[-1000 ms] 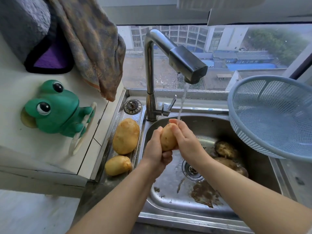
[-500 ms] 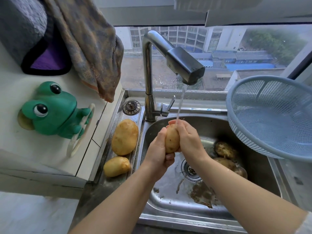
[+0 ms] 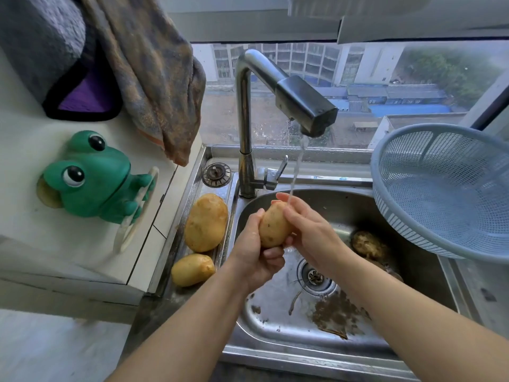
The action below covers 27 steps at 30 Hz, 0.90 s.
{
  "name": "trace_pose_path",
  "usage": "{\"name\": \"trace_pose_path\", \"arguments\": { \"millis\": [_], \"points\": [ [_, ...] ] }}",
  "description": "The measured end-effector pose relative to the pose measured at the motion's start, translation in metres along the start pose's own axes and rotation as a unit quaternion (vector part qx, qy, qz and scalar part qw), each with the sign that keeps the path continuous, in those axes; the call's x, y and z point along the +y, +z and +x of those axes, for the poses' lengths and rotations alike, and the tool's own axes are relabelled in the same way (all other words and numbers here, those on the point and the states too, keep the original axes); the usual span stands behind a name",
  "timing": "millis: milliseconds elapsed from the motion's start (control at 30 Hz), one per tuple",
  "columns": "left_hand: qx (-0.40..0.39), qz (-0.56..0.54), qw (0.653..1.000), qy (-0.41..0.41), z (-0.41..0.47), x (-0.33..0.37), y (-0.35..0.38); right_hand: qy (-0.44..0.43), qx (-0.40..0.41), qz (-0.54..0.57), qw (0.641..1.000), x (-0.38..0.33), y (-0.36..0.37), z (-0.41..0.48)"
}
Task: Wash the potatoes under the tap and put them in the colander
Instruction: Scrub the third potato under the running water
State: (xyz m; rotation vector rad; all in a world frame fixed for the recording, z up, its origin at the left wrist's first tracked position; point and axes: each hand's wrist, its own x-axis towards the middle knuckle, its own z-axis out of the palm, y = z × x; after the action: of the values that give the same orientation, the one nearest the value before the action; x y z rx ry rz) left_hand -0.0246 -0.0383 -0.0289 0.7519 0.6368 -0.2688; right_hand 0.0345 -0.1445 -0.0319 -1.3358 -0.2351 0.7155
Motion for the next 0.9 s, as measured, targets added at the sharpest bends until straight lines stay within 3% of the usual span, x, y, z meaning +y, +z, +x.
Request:
{"name": "trace_pose_path", "arguments": {
  "millis": [67, 167, 267, 367, 500, 567, 633, 733, 900],
  "points": [
    [-0.026, -0.044, 0.998, -0.044, 0.000, 0.001, -0.002, -0.010, -0.017, -0.039, 0.999, 0.004, -0.003, -0.001],
    [-0.032, -0.039, 0.997, -0.053, 0.000, -0.002, 0.001, -0.009, 0.038, -0.077, 0.996, 0.004, 0.001, 0.002],
    [-0.002, 0.036, 0.999, -0.012, 0.000, -0.007, 0.006, -0.006, 0.139, -0.085, 0.987, 0.000, 0.008, 0.007],
    [0.048, 0.125, 0.990, 0.044, 0.001, -0.011, 0.006, 0.048, 0.205, -0.019, 0.977, 0.002, 0.012, 0.013],
    [0.091, 0.292, 0.942, 0.138, 0.000, -0.015, 0.002, 0.128, 0.238, 0.065, 0.961, 0.001, 0.016, 0.016],
    [0.089, 0.372, 0.903, 0.193, -0.002, -0.018, 0.000, 0.105, 0.236, 0.078, 0.963, 0.002, 0.016, 0.018],
    [0.097, 0.393, 0.886, 0.227, -0.004, -0.020, 0.001, 0.063, 0.235, 0.036, 0.969, 0.001, 0.016, 0.015],
    [0.095, 0.344, 0.902, 0.242, -0.004, -0.019, 0.002, 0.004, 0.165, 0.003, 0.986, 0.000, 0.013, 0.008],
    [0.103, 0.203, 0.956, 0.183, -0.001, -0.010, 0.009, 0.002, 0.054, -0.002, 0.999, 0.000, 0.008, -0.005]
  ]
}}
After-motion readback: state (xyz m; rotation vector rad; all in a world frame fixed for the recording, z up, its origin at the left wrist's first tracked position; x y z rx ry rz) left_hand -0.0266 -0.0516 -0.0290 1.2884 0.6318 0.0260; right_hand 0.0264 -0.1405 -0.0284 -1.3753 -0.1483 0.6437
